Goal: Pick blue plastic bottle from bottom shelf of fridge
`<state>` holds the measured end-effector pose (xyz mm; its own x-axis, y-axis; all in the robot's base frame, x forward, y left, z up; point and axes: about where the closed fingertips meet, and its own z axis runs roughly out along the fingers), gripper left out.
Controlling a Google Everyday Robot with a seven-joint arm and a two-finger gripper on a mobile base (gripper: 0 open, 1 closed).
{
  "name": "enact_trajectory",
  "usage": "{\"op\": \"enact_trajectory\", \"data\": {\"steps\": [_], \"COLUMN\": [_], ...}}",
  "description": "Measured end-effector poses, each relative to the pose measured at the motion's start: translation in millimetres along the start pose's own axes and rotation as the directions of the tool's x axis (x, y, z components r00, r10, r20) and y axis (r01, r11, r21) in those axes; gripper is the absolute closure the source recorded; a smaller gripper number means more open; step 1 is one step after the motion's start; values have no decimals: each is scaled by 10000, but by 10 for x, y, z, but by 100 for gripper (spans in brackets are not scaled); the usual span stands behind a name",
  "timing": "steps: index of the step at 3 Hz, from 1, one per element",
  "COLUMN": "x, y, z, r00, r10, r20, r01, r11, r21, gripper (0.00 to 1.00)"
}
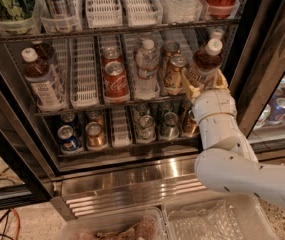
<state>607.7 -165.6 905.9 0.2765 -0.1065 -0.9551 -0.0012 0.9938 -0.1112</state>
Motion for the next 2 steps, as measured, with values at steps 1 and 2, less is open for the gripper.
{"op": "enact_trajectory", "data": {"steps": [1,2], "x": [-178,-444], "y": [136,410], "z": [-200,-517], "r00": [9986,9903], "r10": [522,1386], "r20": [52,46], "r01": [-517,-1351], "r11": [9963,9720], "r21": [-683,-1921], "gripper": [100,100]}}
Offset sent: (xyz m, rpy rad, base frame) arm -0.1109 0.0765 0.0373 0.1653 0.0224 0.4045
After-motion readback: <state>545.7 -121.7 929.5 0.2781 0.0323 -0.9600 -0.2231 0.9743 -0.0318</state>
